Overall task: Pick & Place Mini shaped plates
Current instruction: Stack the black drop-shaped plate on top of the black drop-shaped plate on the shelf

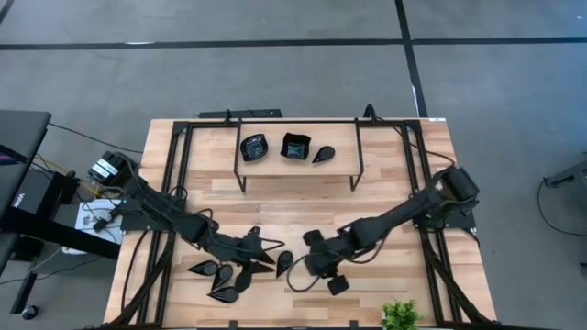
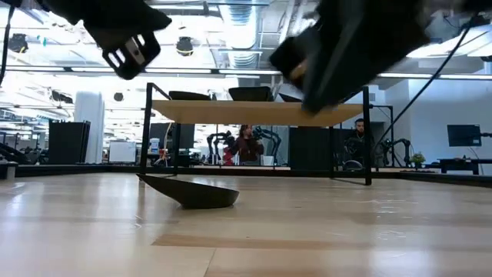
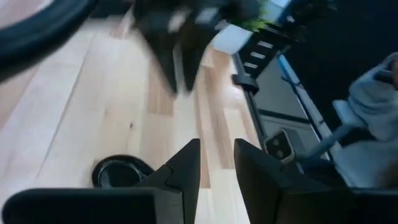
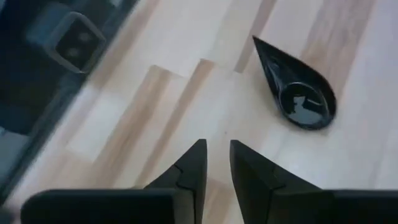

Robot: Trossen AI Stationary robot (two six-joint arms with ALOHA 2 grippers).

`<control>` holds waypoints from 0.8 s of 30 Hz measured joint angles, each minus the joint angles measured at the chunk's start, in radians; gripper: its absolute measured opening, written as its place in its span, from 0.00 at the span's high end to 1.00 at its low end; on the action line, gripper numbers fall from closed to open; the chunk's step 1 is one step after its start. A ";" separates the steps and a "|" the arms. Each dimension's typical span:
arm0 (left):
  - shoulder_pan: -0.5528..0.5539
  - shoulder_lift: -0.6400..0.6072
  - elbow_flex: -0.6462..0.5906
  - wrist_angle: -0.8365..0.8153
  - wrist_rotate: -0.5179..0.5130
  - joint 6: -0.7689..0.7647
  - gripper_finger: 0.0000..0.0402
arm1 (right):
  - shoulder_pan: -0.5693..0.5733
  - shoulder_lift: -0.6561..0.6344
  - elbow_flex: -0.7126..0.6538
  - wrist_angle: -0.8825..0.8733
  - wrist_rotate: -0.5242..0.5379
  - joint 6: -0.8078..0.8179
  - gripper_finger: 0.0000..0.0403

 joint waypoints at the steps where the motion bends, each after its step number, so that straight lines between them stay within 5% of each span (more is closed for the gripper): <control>1: 0.000 0.020 0.013 0.000 -0.010 -0.035 0.75 | 0.010 -0.027 0.001 -0.032 0.015 0.007 0.84; 7: 0.035 0.159 0.155 -0.066 0.007 -0.072 0.75 | 0.056 -0.183 0.002 -0.150 0.197 0.049 0.84; 13: 0.056 0.260 0.339 -0.367 -0.009 -0.089 0.75 | 0.113 -0.336 -0.120 -0.002 0.322 0.019 0.84; 17: 0.056 0.317 0.353 -0.388 -0.018 -0.150 0.75 | 0.142 -0.376 -0.278 0.208 0.325 0.016 0.84; 24: 0.049 0.424 0.353 -0.389 -0.016 -0.185 0.75 | 0.111 -0.409 -0.337 0.248 0.326 0.076 0.84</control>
